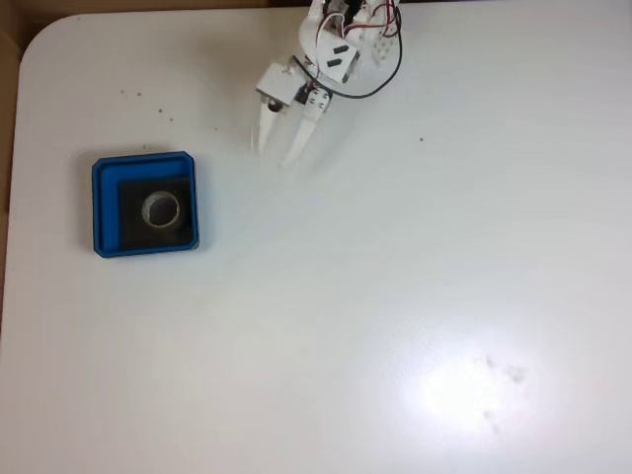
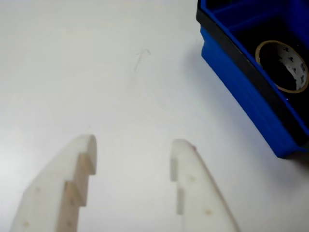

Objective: Pick the black tape roll and drop it in the blue box

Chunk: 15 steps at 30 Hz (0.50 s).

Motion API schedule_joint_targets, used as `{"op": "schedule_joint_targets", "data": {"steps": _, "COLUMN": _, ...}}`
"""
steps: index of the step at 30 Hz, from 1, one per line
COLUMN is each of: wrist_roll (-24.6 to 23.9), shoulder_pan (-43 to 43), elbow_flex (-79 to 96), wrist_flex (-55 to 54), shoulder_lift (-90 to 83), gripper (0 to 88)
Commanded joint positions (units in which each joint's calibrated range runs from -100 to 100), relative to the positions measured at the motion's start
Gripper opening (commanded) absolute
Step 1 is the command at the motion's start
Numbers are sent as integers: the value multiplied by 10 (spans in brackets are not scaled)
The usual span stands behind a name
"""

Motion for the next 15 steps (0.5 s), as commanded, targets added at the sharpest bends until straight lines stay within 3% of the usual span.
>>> {"op": "schedule_joint_targets", "data": {"steps": 1, "wrist_roll": 2, "shoulder_pan": -100, "elbow_flex": 9, "wrist_flex": -7, "shoulder_lift": -9, "gripper": 140}}
{"op": "schedule_joint_targets", "data": {"steps": 7, "wrist_roll": 2, "shoulder_pan": -263, "elbow_flex": 9, "wrist_flex": -7, "shoulder_lift": -9, "gripper": 140}}
{"op": "schedule_joint_targets", "data": {"steps": 15, "wrist_roll": 2, "shoulder_pan": -371, "elbow_flex": 9, "wrist_flex": -7, "shoulder_lift": -8, "gripper": 132}}
